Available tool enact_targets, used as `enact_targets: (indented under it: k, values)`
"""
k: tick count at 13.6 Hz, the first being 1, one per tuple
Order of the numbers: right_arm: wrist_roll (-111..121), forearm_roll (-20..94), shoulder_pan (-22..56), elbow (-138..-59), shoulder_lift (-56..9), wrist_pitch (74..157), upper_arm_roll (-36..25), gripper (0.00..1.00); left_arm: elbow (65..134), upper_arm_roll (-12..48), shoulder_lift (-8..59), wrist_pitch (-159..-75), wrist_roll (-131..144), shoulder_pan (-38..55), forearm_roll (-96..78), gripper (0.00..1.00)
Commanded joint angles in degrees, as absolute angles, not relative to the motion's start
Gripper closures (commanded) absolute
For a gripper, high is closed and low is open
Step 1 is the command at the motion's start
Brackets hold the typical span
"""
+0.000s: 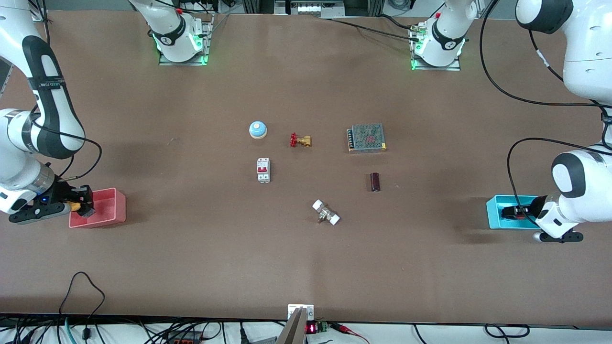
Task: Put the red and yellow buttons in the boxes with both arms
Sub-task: 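Carry the yellow button to the pink box while the left gripper carries red to cyan, then open the left gripper to drop the red button into the cyan box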
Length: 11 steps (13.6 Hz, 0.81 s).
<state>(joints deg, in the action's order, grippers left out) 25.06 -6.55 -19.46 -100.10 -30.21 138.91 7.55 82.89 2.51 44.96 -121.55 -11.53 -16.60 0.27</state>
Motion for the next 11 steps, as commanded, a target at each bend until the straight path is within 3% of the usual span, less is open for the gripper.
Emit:
enact_targets:
  k: [1,9,11]
  values:
    - [24.9,-5.4,-20.2,-99.5,-31.6,140.4,7.8,0.75,82.6,2.8,41.9,-120.8,-12.0,-15.7,1.0,0.00]
    - [20.6,-4.0,-20.4,-100.2,-33.5,140.3,6.4,0.76,87.5,2.4,24.8,-116.3,-8.0,-5.3,0.4,0.00]
    - [19.8,-3.9,-20.4,-100.2,-33.8,140.4,6.3,0.76,87.5,-1.2,22.4,-115.4,-5.4,-1.2,-1.8,0.00]
